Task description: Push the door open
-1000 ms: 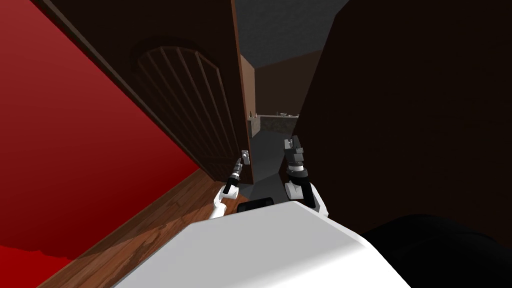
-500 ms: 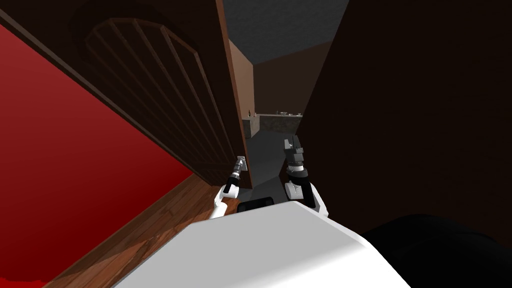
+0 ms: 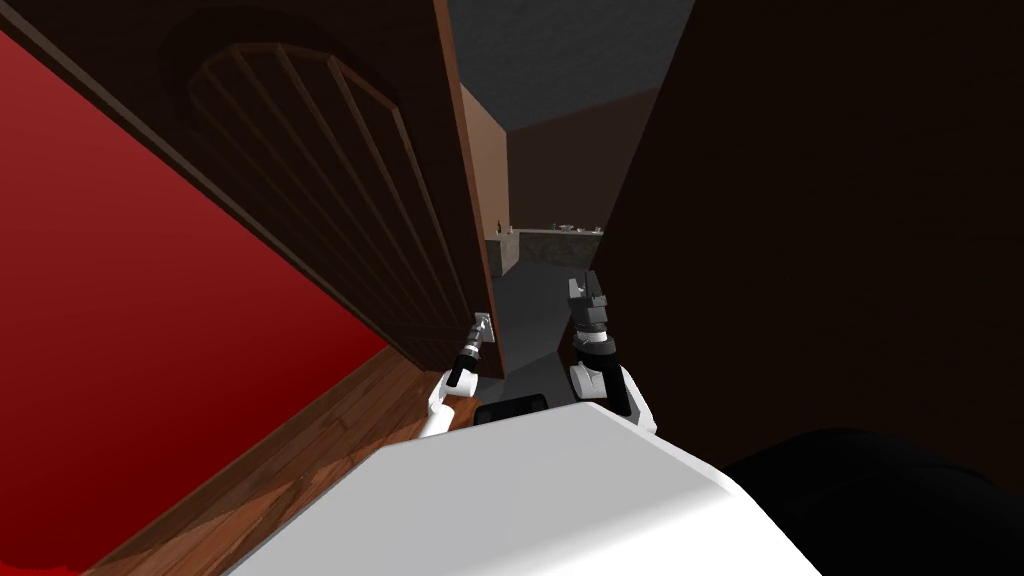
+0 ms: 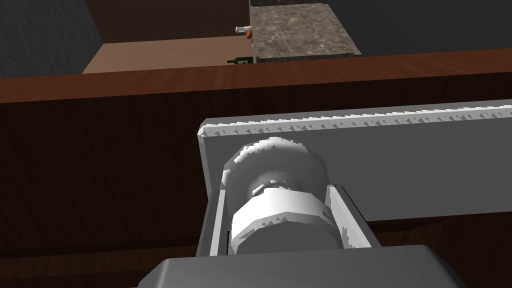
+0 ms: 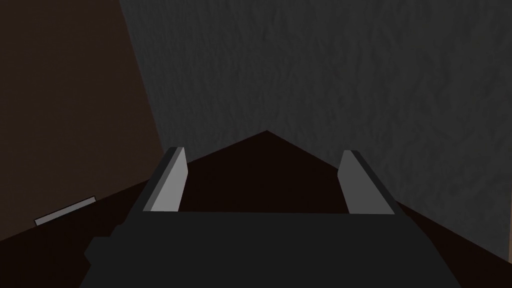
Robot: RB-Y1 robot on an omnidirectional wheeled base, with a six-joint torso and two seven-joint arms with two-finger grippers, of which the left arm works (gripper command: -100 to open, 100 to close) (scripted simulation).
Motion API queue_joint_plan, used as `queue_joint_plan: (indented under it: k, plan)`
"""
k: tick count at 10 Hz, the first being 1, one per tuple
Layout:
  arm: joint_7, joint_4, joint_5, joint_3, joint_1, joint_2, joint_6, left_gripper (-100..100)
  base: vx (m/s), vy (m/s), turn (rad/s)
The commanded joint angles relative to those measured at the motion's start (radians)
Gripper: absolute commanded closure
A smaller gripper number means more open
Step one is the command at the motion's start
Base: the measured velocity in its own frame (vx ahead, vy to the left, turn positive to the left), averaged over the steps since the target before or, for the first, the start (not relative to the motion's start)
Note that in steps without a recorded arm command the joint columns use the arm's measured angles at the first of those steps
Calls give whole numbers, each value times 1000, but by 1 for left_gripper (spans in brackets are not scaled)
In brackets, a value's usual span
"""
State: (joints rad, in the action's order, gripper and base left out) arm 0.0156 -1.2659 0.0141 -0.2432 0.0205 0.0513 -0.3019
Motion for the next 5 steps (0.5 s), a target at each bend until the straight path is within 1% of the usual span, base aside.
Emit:
queue_joint_plan:
  k: [1,2,3,5]
  plan:
    - [1,-2,0,0,1,-1,-2,100,0,0,0]
    - [-16,1,15,-12,0,4,0,100,120,-24,179]
    - [-20,1,19,-15,0,5,0,100,192,-51,170]
    - [-46,3,45,-36,1,10,-1,100,213,-22,191]
